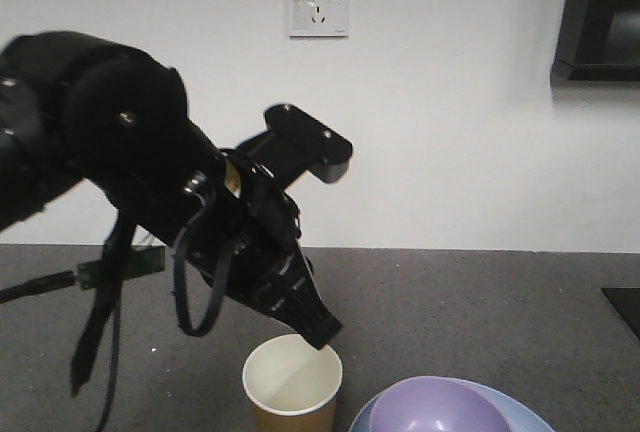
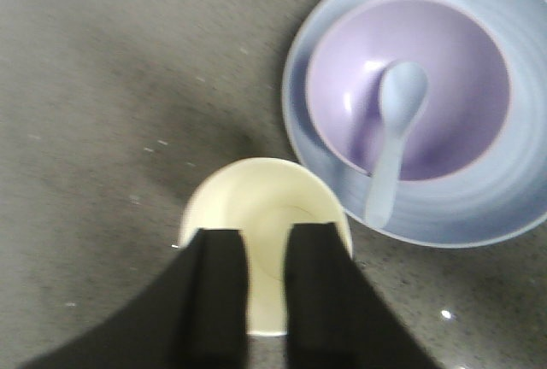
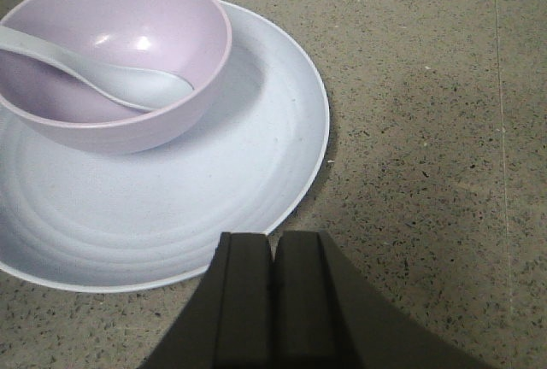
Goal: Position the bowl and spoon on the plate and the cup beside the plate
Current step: 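Carry the paper cup beside the plate and set it down, then open the left gripper and raise it away from the cup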
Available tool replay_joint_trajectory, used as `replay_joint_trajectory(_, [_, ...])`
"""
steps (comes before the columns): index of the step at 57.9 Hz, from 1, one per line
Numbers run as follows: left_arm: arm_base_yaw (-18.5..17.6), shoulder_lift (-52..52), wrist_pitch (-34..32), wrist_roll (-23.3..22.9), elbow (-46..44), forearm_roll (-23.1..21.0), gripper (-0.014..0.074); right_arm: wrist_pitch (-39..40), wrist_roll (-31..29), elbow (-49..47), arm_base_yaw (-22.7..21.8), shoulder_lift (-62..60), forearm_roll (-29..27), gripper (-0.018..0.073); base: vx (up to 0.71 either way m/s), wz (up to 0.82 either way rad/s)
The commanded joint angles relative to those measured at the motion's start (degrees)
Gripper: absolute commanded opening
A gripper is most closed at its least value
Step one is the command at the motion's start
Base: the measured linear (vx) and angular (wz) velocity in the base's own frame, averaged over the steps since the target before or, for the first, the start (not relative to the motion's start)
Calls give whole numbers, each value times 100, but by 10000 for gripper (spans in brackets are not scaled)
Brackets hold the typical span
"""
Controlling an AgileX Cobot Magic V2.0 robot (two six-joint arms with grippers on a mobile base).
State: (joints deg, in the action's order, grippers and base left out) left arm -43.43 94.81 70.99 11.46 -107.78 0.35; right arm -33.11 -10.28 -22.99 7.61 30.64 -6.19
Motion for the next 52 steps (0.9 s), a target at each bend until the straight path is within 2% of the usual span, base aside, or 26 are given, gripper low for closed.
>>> replay_joint_trajectory(1, [-32, -613, -681, 2, -206, 154, 8, 413, -21, -165, 1, 16, 22, -9, 0, 0])
replay_joint_trajectory(9, [-32, -1064, -1196, 15, -8, 163, -7, 487, -110, -165, 1, 16, 27, -8, 0, 0])
replay_joint_trajectory(14, [-32, -1491, -1790, 3, 633, 163, -5, 561, -122, -165, 1, -34, 3, -7, 0, 0])
replay_joint_trajectory(23, [-32, -2479, -3174, -53, 2568, 163, -3, 757, -122, -165, 1, -292, -123, -7, 0, 0])
replay_joint_trajectory(32, [-32, -3541, -4631, -622, 4674, 163, -3, 1135, -246, -165, 1, -719, -487, -7, 0, 0])
replay_joint_trajectory(38, [-32, -4230, -5391, -975, 5914, 163, -3, 1328, -635, -165, 1, -984, -820, -7, 0, 0])
replay_joint_trajectory(44, [-32, -4813, -5984, -1189, 6857, 163, -3, 1490, -1069, -165, 1, -1177, -1134, -7, 0, 0])
replay_joint_trajectory(52, [-32, -5417, -6229, -1202, 7559, 168, -3, 1744, -1335, -165, 1, -1270, -1216, -7, 0, 0])
